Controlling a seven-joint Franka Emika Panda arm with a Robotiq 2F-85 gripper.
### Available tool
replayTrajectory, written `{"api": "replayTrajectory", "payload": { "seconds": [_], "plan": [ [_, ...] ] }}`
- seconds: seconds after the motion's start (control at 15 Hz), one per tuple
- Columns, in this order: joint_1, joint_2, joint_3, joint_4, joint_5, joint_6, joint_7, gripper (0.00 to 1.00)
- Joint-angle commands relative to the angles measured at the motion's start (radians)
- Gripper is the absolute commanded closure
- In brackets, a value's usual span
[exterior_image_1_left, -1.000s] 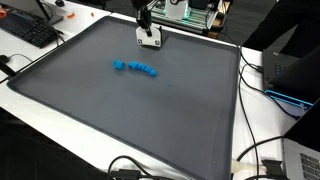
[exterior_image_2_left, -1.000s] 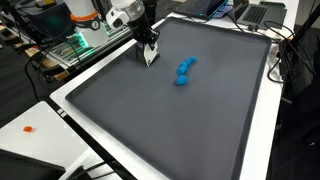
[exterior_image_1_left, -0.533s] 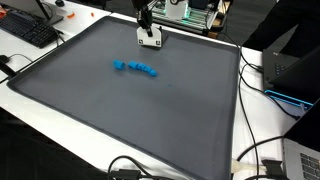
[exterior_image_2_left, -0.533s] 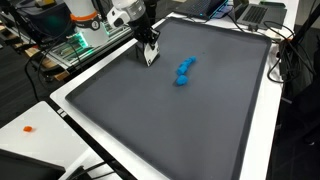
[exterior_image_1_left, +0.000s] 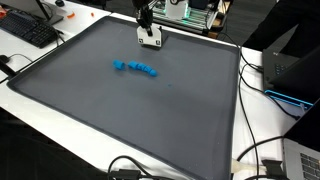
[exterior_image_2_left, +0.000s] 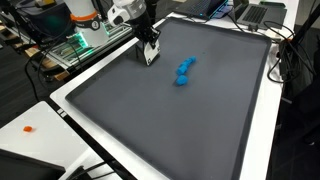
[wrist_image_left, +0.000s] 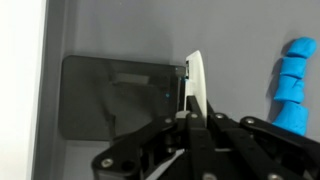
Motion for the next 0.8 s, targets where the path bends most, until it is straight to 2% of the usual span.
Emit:
{"api": "replayTrajectory", "payload": {
  "seconds": [0.0,0.73],
  "plan": [
    [-0.003,-0.042,0.003,-0.023,-0.046,-0.004,0.060,0.99],
    [0.002,-0.024,0.001,-0.024,-0.054,-0.021,0.073,0.99]
  ]
}}
